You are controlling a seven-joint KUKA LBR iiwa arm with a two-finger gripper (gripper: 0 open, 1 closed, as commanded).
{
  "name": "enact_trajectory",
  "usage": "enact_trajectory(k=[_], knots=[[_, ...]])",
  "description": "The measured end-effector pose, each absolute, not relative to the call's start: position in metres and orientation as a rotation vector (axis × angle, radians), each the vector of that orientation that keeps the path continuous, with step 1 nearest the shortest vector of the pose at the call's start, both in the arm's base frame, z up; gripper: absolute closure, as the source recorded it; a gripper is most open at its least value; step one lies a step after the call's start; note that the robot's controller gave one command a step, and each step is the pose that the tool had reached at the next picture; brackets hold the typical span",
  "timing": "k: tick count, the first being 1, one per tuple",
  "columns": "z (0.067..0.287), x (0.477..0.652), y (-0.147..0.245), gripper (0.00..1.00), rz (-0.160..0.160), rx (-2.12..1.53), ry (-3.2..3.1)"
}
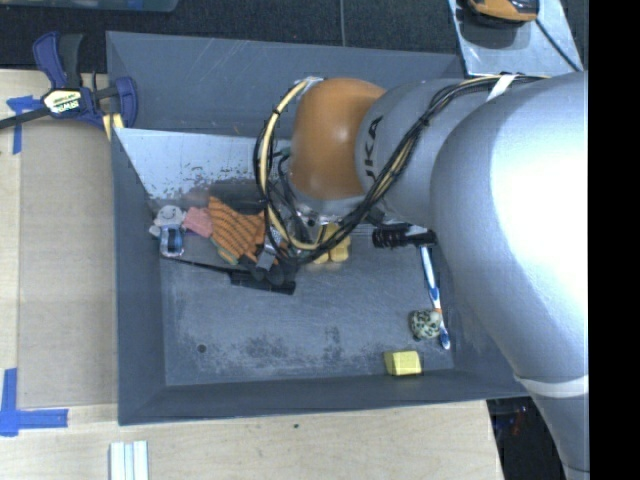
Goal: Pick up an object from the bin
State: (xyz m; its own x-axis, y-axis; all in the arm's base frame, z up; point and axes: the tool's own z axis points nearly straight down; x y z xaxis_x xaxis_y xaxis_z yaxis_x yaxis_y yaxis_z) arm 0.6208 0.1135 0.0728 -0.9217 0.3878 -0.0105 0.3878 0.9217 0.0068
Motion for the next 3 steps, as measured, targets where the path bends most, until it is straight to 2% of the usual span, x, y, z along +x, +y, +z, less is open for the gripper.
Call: enact_trajectory(k=[2, 3], knots=[[0.108, 0.62, 0.112, 1.0, 0.008, 0.622, 3.067], [0.146, 0.62, 0.111, 1.0, 0.005, 0.621, 3.07]])
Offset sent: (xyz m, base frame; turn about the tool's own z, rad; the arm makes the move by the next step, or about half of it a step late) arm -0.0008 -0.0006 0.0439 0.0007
